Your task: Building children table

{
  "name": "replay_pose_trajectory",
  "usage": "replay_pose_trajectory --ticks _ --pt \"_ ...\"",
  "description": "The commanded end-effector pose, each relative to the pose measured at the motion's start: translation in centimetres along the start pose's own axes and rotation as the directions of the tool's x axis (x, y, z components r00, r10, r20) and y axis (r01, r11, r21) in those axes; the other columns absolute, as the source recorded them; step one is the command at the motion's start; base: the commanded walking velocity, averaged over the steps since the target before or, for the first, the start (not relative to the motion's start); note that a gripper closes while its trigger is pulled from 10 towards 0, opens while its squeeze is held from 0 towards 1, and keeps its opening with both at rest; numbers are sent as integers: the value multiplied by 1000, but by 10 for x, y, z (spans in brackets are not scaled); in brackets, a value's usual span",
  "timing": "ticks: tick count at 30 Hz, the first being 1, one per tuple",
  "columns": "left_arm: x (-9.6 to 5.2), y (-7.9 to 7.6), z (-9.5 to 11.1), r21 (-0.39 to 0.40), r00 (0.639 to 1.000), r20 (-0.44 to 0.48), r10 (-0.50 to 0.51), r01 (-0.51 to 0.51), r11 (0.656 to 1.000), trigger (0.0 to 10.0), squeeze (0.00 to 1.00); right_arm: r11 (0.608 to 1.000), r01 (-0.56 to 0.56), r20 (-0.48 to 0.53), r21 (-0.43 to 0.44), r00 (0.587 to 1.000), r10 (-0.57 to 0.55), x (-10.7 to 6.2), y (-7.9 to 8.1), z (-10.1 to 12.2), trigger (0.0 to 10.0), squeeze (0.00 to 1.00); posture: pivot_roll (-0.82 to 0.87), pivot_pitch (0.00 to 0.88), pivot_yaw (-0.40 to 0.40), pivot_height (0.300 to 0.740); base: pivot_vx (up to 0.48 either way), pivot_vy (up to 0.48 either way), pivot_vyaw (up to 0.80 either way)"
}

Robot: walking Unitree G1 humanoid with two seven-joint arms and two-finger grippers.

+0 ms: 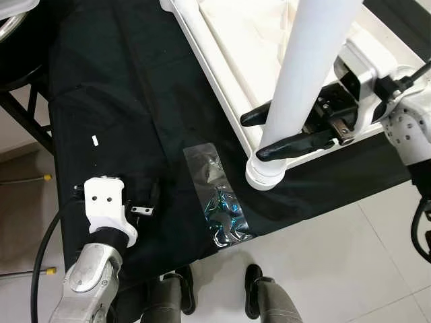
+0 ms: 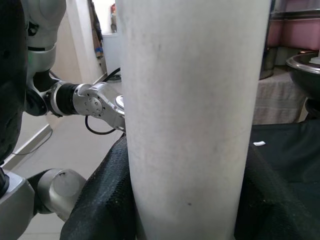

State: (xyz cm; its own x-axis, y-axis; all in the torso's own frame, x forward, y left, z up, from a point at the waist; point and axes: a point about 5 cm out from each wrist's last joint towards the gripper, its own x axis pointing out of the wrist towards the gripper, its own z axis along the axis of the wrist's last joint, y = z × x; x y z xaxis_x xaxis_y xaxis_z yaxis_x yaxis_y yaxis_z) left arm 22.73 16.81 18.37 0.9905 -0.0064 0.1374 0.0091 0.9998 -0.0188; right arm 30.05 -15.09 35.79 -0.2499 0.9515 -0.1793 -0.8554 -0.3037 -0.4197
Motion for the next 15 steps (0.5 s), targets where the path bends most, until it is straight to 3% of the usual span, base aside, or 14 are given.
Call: replay_pose_trajectory --ticks 1,15 --pt "-5 3 -14 -5 996 -82 20 -21 1000 10000 0 999 -45 -18 28 999 46 7 3 -7 10000 0 120 462 44 740 0 0 0" --pt "-6 2 -16 -8 996 -85 20 -20 1000 10000 0 997 -45 -33 62 998 47 15 9 -22 10000 0 112 451 40 740 0 0 0"
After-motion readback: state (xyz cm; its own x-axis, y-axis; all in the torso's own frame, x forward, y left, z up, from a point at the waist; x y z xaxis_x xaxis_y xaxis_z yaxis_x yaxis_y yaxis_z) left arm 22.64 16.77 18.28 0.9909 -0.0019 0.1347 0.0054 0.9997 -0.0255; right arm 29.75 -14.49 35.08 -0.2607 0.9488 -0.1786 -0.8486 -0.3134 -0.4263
